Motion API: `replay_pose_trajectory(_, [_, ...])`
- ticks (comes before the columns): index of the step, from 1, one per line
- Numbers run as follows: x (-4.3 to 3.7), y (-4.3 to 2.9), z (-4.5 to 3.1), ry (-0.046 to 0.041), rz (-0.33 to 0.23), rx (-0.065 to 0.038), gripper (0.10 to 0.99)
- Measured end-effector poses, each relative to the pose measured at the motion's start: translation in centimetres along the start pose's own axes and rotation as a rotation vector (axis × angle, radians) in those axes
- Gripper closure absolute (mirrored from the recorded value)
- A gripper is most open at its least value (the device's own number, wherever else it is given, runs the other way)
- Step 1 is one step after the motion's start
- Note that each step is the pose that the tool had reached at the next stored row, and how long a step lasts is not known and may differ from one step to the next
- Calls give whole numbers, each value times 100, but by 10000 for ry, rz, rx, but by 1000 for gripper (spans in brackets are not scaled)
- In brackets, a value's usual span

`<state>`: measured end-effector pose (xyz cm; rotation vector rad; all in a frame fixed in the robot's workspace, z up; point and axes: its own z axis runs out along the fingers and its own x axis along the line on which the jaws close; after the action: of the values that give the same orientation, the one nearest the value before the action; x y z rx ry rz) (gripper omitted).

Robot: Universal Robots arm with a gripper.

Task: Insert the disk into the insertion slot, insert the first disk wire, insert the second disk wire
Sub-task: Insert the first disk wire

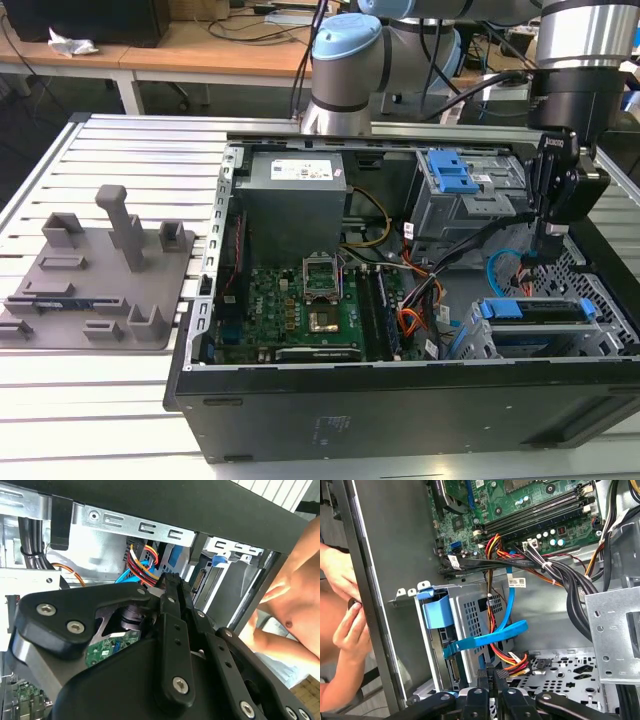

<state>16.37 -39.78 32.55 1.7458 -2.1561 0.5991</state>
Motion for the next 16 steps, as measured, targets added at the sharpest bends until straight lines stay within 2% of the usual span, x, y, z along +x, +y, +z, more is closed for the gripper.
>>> replay_pose_trajectory(3, [-1, 0, 1, -1, -1, 0, 910])
replay_pose_trajectory(5, [-1, 0, 0, -1, -1, 0, 784])
replay_pose_trajectory(9, [-14, 6, -10, 42, -17, 18, 784])
replay_pose_trajectory(10, [-20, 12, -19, 74, -29, 31, 784])
replay_pose_trajectory(11, [-15, 33, -35, 143, -77, 74, 784])
replay_pose_trajectory(12, [-6, 44, -45, 166, -101, 94, 784])
replay_pose_trajectory(14, [6, 75, -57, 163, -148, 120, 784])
replay_pose_trajectory(16, [12, 95, -60, 142, -299, 207, 784])
